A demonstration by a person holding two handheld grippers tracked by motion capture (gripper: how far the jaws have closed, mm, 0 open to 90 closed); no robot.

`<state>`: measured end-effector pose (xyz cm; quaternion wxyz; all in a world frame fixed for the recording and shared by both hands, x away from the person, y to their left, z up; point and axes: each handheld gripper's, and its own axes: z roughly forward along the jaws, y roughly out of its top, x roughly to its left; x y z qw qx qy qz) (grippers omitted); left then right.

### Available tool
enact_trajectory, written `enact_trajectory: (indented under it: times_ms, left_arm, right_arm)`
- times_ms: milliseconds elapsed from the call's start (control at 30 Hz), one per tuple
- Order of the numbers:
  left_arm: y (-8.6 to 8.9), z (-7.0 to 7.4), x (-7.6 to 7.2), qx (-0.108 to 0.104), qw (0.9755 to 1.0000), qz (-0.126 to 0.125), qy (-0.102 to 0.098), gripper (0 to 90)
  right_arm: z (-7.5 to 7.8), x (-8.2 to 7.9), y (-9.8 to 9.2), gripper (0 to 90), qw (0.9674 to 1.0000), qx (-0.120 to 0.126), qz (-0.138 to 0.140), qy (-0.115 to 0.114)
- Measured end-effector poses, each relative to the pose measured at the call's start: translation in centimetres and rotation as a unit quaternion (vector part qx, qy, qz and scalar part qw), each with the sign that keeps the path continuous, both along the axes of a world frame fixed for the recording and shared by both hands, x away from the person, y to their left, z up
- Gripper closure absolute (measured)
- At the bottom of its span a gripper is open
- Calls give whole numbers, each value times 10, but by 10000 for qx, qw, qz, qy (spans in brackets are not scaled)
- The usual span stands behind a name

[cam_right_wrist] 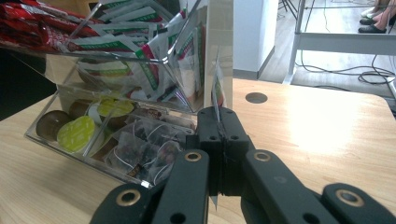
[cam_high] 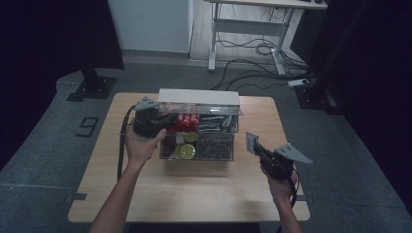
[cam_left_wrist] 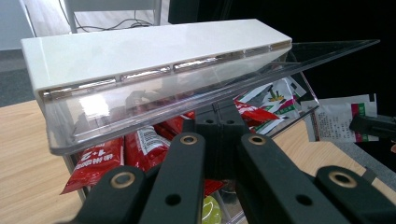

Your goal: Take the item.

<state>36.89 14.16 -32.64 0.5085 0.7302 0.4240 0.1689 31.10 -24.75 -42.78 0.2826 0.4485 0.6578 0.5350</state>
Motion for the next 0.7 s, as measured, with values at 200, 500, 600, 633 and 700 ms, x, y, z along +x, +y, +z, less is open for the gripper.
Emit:
enact_trajectory:
  times_ms: [200, 500, 600, 633, 700]
  left_arm:
    - [1, 1, -1, 17, 10000, -9, -3, 900]
    - [0, 1, -1, 23, 10000, -19, 3, 900]
    - [0, 1, -1, 28, 10000, -18, 6, 900]
    - [0, 1, -1, 28, 10000, -16, 4, 900]
    - [0, 1, -1, 30, 10000, -14, 7, 900]
  right_arm:
    - [-9, 2, -2, 889, 9999, 58, -27, 119]
    - [-28, 7, -5, 889, 9994, 102, -74, 327]
    - [-31, 8, -6, 888, 9993, 108, -76, 362]
    - [-33, 8, -6, 888, 9992, 117, -83, 378]
    - [-37, 9, -7, 888, 9990, 151, -87, 418]
